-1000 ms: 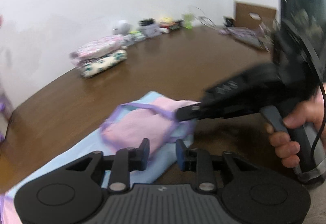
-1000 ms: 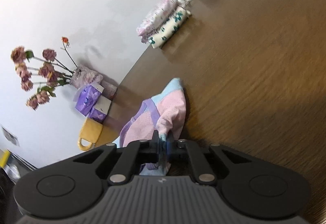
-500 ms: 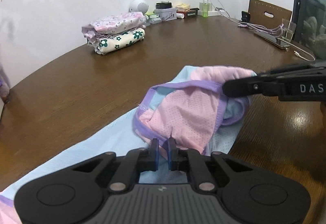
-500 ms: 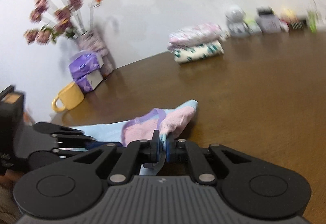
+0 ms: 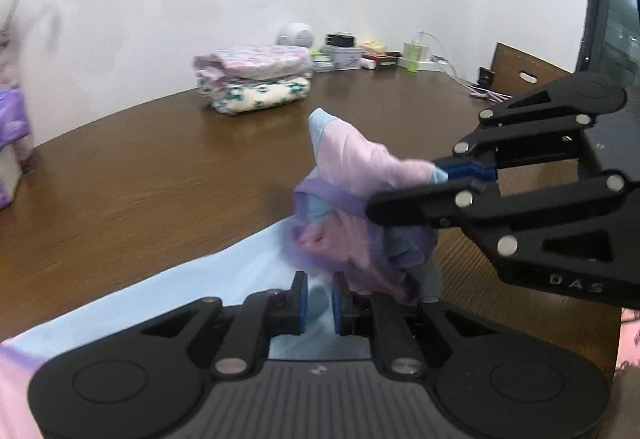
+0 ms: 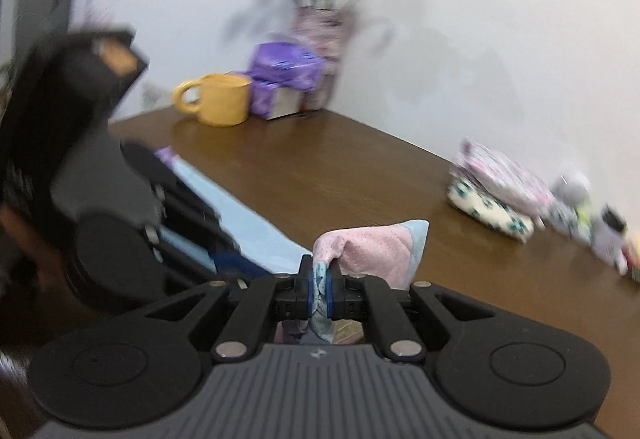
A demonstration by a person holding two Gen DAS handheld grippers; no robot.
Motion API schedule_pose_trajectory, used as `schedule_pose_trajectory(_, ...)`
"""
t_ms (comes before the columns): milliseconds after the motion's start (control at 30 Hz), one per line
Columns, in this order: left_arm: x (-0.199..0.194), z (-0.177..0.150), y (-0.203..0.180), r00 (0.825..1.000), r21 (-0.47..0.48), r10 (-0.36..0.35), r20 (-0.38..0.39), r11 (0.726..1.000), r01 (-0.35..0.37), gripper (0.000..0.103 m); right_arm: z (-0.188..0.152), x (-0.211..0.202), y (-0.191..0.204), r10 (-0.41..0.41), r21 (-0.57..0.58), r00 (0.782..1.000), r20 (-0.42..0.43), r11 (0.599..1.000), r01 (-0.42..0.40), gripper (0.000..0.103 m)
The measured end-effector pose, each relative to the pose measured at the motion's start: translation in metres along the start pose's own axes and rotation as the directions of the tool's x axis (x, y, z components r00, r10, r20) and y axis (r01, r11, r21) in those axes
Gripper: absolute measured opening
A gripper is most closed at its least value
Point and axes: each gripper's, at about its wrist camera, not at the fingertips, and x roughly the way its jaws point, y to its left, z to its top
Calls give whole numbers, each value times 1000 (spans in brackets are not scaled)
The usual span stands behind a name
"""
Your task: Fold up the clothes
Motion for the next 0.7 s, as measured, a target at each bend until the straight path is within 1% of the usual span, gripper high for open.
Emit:
schedule_pose_trajectory(100,-9,-11,14,1000,-23,21,-23,1000,-21,13,7,11,22,44,-123,998,-35,991,-48,5)
schedule_pose_trajectory(200,-14,-20,26,999,-64,28,-25,998,-30,13,9,27,39,82,-193,993,-89,976,-98,5)
schedule_pose_trajectory(300,-24,-25,35,999,-94,37,2,995,-37,15,7,43,51,106,-205,985,-139,970,-133,5)
schedule_pose_trajectory(400,-33,-29,39,999,-107,44,28,993,-41,17,6,54,58,116,-196,980,-164,969,-147,5)
schedule_pose_trajectory(600,-41,-32,43,998,-126,41,55,991,-34,24,1,58,64,120,-224,975,-185,961,-161,6)
schedule_pose_trajectory(700,-43,-33,46,997,-146,45,64,989,-36,25,1,57,64,129,-217,973,-192,961,-171,11)
